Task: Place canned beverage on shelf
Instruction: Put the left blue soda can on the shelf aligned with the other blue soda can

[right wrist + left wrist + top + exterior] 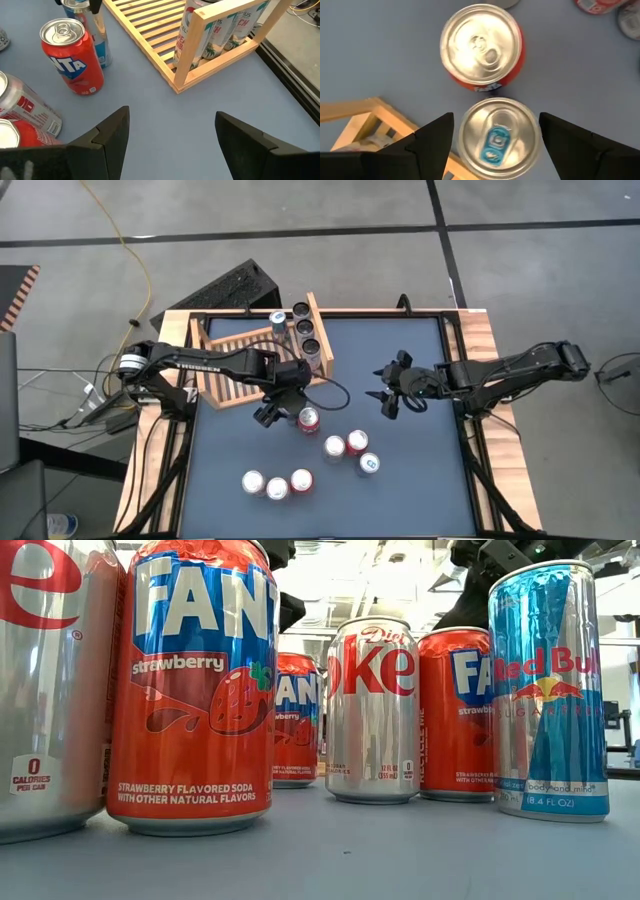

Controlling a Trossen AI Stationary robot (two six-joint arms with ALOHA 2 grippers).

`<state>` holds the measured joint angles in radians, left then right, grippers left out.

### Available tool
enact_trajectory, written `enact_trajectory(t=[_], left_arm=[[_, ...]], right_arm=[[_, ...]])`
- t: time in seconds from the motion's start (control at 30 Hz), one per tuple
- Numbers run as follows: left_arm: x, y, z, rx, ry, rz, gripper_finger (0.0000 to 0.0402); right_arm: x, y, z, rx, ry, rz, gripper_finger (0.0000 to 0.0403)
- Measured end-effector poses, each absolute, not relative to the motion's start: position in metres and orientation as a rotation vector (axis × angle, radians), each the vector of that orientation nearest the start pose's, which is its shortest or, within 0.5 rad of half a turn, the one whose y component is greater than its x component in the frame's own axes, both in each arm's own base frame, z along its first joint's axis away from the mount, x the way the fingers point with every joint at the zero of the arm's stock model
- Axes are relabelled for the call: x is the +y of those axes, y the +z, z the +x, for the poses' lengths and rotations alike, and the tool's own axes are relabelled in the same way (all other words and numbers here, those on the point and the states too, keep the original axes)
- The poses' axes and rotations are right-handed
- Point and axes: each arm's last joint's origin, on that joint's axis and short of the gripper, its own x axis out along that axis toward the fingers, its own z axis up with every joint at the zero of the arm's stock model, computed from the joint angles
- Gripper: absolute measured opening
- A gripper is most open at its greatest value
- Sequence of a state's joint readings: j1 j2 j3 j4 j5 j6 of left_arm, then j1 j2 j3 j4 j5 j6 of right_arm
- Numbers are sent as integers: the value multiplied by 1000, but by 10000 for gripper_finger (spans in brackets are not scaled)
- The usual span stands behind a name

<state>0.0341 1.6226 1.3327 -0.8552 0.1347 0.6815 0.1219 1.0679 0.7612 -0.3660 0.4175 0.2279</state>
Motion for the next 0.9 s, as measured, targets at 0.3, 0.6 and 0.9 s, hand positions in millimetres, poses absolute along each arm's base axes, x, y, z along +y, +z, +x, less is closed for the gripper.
enact_trajectory(t=[0.3, 0.6, 0.9], left_arm=[[7, 246, 318, 1102, -507, 506, 245], [1, 252, 319, 1102, -492, 577, 227], [-13, 263, 309, 1187, -561, 713, 227]], right_arm=[[15, 259, 218, 613, -356, 38, 276], [15, 259, 218, 613, -357, 39, 276], [15, 260, 218, 610, -357, 40, 276]])
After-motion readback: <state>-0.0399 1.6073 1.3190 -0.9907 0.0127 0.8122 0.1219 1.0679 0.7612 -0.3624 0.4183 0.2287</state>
